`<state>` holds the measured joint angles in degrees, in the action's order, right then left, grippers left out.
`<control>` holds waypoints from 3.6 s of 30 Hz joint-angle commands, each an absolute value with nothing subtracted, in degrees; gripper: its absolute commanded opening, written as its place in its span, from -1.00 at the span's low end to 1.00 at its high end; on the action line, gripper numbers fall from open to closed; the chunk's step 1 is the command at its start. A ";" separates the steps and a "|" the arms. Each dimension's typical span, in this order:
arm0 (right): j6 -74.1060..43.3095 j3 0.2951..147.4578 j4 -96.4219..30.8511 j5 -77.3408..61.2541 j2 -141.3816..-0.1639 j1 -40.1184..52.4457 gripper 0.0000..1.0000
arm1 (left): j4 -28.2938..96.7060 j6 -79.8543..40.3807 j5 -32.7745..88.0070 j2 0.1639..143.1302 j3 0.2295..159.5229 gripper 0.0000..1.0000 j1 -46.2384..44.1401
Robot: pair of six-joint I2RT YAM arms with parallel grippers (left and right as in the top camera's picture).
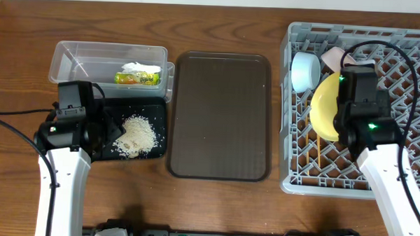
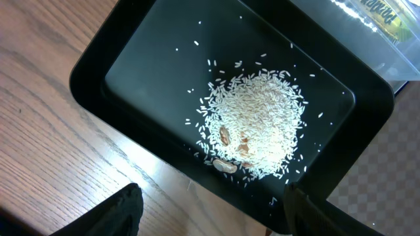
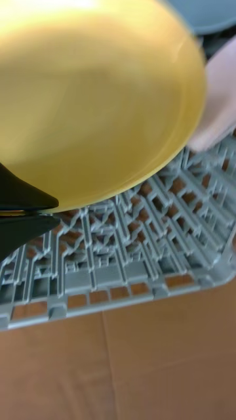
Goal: Sort waste into correct bins and load items into the dishwasher rack
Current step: 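Lift the yellow plate and stand it upright in the rack, then release the plate and withdraw the right gripper toward the front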
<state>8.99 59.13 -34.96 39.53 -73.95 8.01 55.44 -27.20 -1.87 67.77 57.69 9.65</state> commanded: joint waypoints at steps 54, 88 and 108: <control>-16.25 37.69 -47.70 -0.49 -37.12 0.19 0.99 | 49.21 -13.76 0.45 36.14 45.25 0.81 -11.66; -10.48 36.58 -50.26 5.74 -23.86 0.19 0.98 | 49.19 -13.78 0.45 36.21 45.25 0.84 -11.66; -4.29 1.45 2.55 5.98 -0.30 2.02 0.98 | 49.21 -13.78 0.43 36.21 45.25 0.85 -11.66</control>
